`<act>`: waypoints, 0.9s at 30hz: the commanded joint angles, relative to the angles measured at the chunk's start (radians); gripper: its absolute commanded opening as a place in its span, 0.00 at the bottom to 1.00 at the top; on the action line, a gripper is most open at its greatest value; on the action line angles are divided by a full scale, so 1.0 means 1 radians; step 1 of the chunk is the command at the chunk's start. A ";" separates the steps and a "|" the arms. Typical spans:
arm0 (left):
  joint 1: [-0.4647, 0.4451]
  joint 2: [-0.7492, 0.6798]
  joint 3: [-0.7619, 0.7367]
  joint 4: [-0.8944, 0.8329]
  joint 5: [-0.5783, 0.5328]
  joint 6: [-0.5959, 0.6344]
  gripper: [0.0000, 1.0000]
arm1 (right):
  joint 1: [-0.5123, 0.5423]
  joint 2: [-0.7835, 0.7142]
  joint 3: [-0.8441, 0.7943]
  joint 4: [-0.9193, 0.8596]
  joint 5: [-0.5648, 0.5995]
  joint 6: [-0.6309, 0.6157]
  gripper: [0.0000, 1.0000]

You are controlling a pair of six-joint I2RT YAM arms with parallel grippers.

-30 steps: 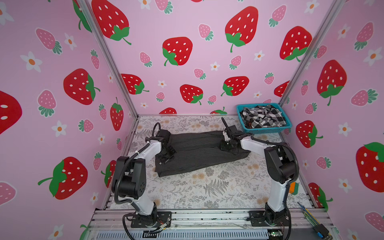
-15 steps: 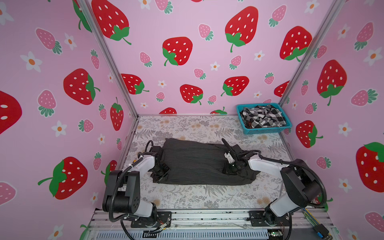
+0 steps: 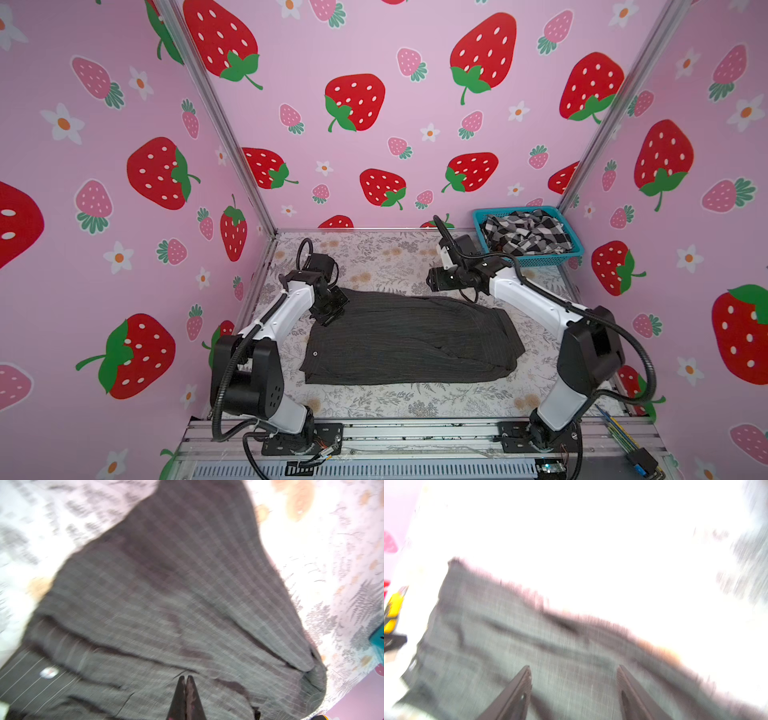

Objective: Fold and stack the long sleeve shirts

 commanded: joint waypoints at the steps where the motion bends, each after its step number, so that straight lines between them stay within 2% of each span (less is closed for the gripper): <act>1: -0.004 0.058 0.000 0.001 -0.007 -0.029 0.00 | 0.013 0.151 0.069 -0.062 0.092 -0.125 0.71; 5: -0.004 0.078 -0.032 0.026 0.010 -0.025 0.00 | 0.056 0.247 0.123 -0.091 0.164 -0.186 0.72; 10: 0.002 0.071 -0.087 0.032 -0.015 -0.016 0.00 | 0.065 0.303 0.112 -0.095 0.257 -0.181 0.61; 11: 0.004 0.073 -0.096 0.032 -0.021 -0.014 0.00 | 0.065 0.314 0.108 -0.092 0.267 -0.181 0.55; 14: 0.017 0.079 -0.132 0.024 -0.042 -0.011 0.00 | 0.060 0.342 0.112 -0.102 0.326 -0.158 0.21; 17: 0.060 0.079 -0.188 0.031 -0.041 -0.010 0.00 | 0.027 0.346 0.100 -0.097 0.382 -0.120 0.02; 23: 0.126 0.060 -0.263 0.046 -0.038 0.020 0.00 | -0.095 0.340 0.108 -0.106 0.418 -0.077 0.00; 26: 0.129 0.041 -0.265 0.040 -0.032 0.029 0.00 | -0.104 0.314 0.113 -0.091 0.369 -0.123 0.00; 27: 0.129 0.031 -0.263 0.036 -0.031 0.029 0.00 | -0.096 0.297 0.109 -0.076 0.335 -0.145 0.03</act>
